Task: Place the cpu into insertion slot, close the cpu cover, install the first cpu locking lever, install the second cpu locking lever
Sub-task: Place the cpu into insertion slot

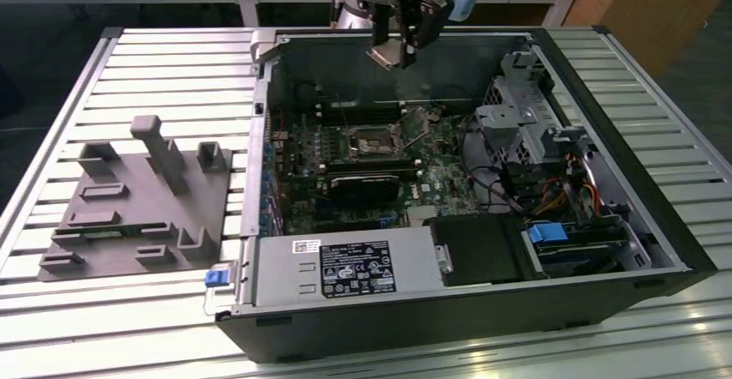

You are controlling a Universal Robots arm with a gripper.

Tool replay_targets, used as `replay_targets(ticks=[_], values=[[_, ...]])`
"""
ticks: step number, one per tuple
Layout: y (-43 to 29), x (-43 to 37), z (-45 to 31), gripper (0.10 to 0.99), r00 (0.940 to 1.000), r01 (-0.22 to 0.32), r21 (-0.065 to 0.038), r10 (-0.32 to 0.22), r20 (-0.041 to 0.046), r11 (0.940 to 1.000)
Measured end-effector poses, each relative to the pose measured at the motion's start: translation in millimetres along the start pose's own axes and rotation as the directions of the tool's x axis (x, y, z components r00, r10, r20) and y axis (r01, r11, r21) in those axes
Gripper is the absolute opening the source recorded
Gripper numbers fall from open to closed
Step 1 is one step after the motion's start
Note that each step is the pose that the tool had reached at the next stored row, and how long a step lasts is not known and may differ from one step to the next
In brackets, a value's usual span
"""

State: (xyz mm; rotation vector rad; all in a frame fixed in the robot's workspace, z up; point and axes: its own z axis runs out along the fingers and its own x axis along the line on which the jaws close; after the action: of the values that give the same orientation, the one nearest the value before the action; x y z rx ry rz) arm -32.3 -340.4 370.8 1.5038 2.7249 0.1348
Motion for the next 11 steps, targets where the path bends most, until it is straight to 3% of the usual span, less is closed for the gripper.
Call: replay_targets(ticks=[11], values=[[0.1,0.2,0.3,0.541,0.9963,-0.086,-0.002,0.086,0.0081,0.9963]])
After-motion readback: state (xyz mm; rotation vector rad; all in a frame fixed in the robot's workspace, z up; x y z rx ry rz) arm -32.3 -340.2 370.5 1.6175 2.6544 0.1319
